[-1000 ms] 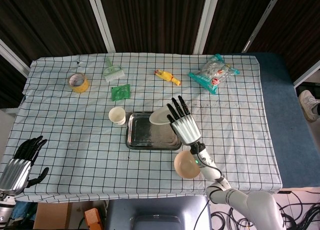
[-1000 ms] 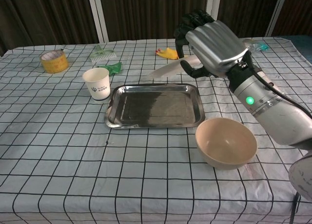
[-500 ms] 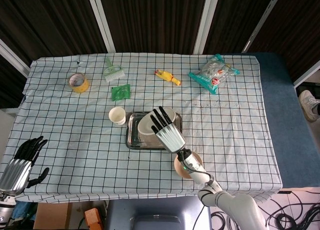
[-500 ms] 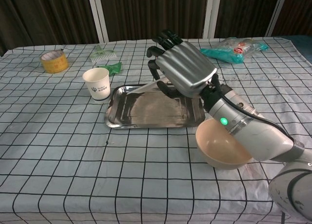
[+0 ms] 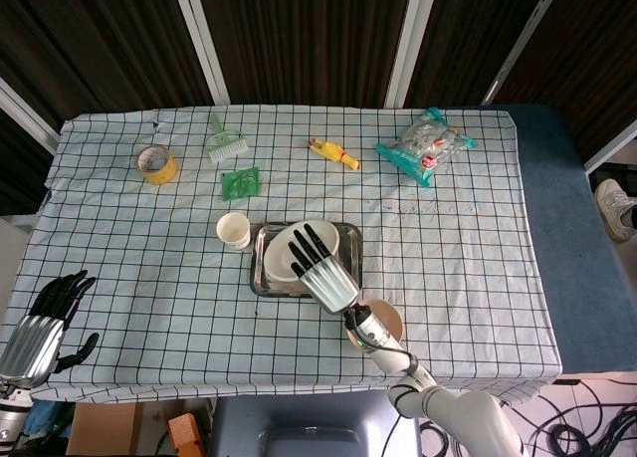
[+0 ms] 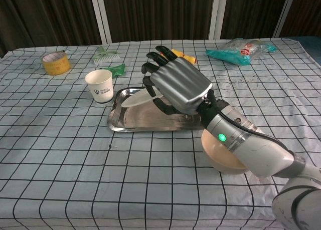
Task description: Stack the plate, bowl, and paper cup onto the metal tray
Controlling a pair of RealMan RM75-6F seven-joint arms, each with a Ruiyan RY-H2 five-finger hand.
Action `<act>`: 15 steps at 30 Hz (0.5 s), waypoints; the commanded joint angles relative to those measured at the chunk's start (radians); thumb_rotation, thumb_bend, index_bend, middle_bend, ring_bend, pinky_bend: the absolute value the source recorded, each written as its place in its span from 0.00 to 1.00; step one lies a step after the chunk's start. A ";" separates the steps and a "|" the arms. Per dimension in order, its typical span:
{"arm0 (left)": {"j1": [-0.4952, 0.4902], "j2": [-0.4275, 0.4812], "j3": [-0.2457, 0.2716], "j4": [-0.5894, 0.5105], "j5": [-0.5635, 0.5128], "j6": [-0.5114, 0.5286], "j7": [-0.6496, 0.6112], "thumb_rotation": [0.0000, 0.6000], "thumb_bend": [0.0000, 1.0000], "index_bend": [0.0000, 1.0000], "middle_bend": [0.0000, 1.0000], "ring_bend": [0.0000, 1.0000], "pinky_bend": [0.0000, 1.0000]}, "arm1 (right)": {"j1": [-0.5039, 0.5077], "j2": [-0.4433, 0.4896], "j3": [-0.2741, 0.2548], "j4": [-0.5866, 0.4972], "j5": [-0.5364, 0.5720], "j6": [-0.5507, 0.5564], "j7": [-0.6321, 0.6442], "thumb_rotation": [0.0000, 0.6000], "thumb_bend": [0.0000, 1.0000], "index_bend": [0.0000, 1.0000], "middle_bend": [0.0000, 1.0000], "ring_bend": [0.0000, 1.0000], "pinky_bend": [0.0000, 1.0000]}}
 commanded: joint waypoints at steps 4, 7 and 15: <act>0.001 0.000 0.000 0.000 0.001 0.004 -0.003 1.00 0.36 0.00 0.01 0.00 0.07 | -0.012 0.011 -0.012 -0.042 0.012 -0.041 -0.034 1.00 0.34 0.31 0.15 0.01 0.00; 0.002 -0.003 -0.002 0.002 0.004 0.012 -0.006 1.00 0.36 0.00 0.00 0.00 0.07 | -0.016 0.023 -0.014 -0.070 0.020 -0.064 -0.046 1.00 0.32 0.26 0.12 0.00 0.00; 0.000 -0.005 -0.004 0.006 0.000 0.008 -0.007 1.00 0.36 0.00 0.00 0.00 0.07 | -0.019 0.073 -0.008 -0.174 0.041 -0.120 -0.117 1.00 0.20 0.17 0.06 0.00 0.00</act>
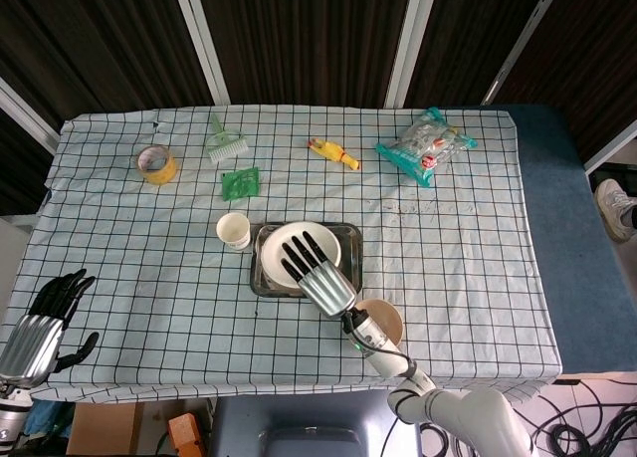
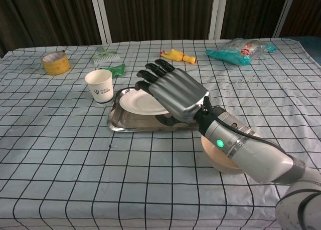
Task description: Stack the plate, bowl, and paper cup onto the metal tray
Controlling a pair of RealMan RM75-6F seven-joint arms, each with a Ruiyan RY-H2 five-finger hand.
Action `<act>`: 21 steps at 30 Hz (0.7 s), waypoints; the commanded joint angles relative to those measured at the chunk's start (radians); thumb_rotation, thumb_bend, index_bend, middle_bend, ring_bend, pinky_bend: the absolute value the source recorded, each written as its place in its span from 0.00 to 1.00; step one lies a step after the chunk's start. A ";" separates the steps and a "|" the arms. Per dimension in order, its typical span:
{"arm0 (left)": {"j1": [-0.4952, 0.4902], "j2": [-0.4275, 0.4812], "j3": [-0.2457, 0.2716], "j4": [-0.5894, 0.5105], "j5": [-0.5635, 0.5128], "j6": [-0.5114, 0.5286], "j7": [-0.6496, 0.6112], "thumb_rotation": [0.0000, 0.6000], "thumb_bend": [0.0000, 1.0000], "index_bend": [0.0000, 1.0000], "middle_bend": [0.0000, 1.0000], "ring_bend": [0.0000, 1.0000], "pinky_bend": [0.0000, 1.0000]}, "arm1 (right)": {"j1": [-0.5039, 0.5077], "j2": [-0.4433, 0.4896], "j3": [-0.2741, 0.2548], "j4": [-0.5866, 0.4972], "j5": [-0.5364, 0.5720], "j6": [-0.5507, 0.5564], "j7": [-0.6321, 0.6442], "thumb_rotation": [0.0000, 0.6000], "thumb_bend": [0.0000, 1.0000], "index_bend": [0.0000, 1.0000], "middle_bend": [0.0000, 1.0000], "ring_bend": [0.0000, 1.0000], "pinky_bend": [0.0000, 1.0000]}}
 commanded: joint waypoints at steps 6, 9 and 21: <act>0.001 -0.005 -0.001 0.006 0.005 0.009 -0.001 1.00 0.36 0.00 0.00 0.00 0.07 | -0.005 0.065 0.011 -0.124 0.028 -0.057 -0.132 1.00 0.12 0.10 0.03 0.00 0.00; -0.001 -0.005 -0.002 0.009 0.006 0.008 0.000 1.00 0.36 0.00 0.00 0.00 0.07 | -0.003 0.094 0.017 -0.178 0.035 -0.075 -0.161 1.00 0.06 0.07 0.01 0.00 0.00; -0.003 -0.013 -0.004 0.020 0.011 0.015 0.012 1.00 0.37 0.00 0.00 0.00 0.07 | -0.014 0.232 0.035 -0.435 0.119 -0.203 -0.341 1.00 0.00 0.00 0.00 0.00 0.00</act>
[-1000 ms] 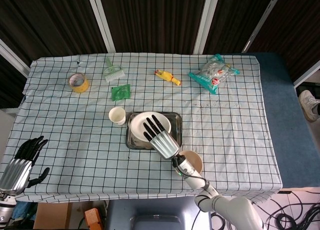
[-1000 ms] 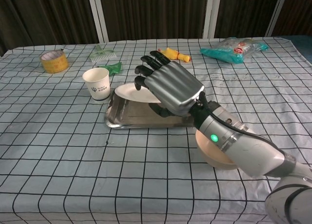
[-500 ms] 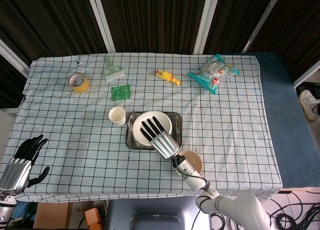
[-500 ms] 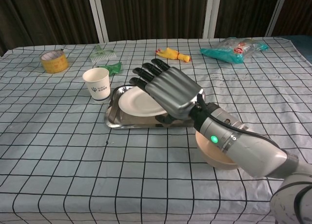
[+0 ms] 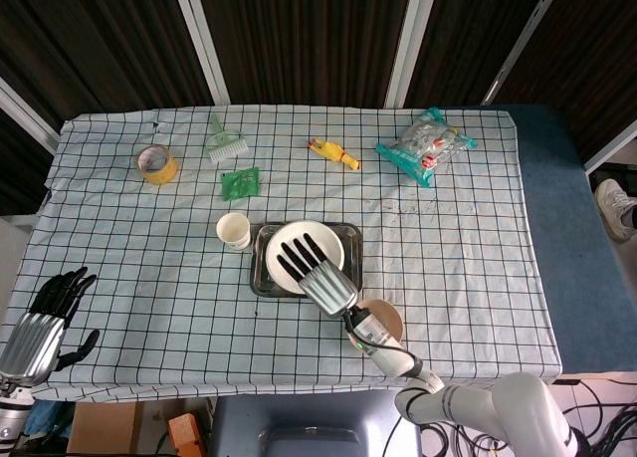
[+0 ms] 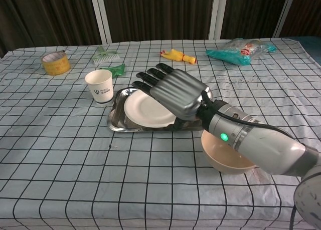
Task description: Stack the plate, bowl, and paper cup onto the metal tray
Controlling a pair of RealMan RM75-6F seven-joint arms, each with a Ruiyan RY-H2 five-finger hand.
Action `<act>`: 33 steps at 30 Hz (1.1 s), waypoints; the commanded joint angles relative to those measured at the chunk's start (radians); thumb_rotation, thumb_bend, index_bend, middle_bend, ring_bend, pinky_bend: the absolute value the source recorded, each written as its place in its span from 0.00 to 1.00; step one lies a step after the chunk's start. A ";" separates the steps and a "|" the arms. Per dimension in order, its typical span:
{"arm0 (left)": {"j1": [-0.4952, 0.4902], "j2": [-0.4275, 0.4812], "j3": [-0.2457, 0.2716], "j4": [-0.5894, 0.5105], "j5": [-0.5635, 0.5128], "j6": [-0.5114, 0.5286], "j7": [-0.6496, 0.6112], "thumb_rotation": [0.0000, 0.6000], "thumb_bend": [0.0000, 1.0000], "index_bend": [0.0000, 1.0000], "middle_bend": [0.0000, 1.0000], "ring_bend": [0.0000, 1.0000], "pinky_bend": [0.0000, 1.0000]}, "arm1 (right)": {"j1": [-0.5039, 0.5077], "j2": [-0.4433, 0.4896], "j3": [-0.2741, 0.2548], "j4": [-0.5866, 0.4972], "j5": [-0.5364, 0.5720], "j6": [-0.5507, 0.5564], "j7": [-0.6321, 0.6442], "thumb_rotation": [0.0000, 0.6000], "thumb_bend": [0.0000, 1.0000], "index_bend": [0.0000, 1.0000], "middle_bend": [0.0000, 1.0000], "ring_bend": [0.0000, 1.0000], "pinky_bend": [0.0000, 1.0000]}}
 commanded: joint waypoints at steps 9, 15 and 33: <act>0.000 0.001 0.001 -0.001 0.001 0.002 -0.005 1.00 0.37 0.00 0.00 0.00 0.07 | -0.041 0.104 0.007 -0.163 0.021 0.026 -0.004 1.00 0.00 0.00 0.00 0.00 0.00; -0.002 -0.001 0.003 -0.003 0.001 -0.004 -0.001 1.00 0.37 0.00 0.00 0.00 0.07 | -0.095 0.199 -0.039 -0.282 -0.029 0.095 0.096 1.00 0.00 0.00 0.00 0.00 0.00; -0.001 -0.003 0.001 -0.008 -0.003 -0.001 0.007 1.00 0.37 0.00 0.00 0.00 0.07 | -0.300 0.505 -0.331 -0.529 -0.304 0.297 0.265 1.00 0.01 0.17 0.00 0.00 0.00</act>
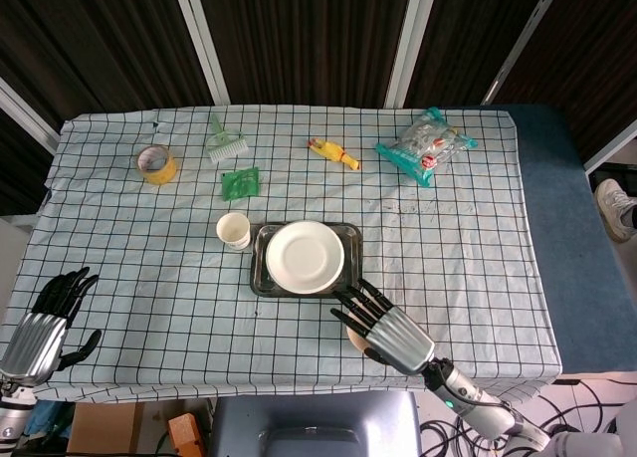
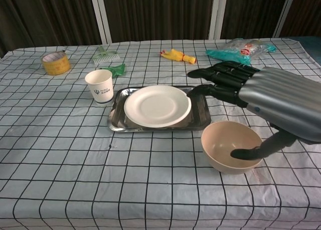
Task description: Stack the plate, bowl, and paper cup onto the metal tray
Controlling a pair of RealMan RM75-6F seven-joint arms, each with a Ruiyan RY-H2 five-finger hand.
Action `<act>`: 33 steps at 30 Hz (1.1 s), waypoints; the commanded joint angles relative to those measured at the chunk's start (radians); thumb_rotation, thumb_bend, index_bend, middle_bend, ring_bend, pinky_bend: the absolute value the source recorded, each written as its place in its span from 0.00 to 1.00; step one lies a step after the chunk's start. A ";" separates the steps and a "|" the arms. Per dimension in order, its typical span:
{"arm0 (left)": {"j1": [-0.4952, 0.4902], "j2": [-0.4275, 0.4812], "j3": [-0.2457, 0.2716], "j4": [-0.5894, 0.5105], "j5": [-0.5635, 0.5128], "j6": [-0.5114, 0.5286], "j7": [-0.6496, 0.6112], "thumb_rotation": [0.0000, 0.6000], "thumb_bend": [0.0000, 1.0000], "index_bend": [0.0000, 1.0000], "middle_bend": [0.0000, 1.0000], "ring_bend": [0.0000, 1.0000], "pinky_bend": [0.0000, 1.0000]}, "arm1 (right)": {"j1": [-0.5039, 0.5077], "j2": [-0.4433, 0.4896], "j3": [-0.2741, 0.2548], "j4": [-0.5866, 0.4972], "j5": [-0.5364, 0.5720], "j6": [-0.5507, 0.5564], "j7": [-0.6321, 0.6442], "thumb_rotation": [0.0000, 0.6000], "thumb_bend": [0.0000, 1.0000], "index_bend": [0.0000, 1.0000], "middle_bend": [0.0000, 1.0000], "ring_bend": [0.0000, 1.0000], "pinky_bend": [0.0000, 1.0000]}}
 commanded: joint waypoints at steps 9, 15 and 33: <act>0.001 0.003 0.000 0.001 -0.001 0.002 -0.007 1.00 0.37 0.00 0.00 0.00 0.07 | -0.071 0.011 -0.050 0.082 -0.006 -0.034 0.091 1.00 0.13 0.31 0.00 0.00 0.00; 0.001 0.003 0.000 0.002 -0.002 0.001 -0.009 1.00 0.37 0.00 0.00 0.00 0.07 | -0.093 -0.046 -0.031 0.184 -0.020 -0.025 0.105 1.00 0.20 0.47 0.00 0.00 0.00; 0.003 0.004 0.000 0.003 -0.001 0.006 -0.015 1.00 0.37 0.00 0.00 0.00 0.07 | -0.116 -0.134 0.001 0.334 -0.013 -0.041 0.200 1.00 0.39 0.58 0.02 0.00 0.00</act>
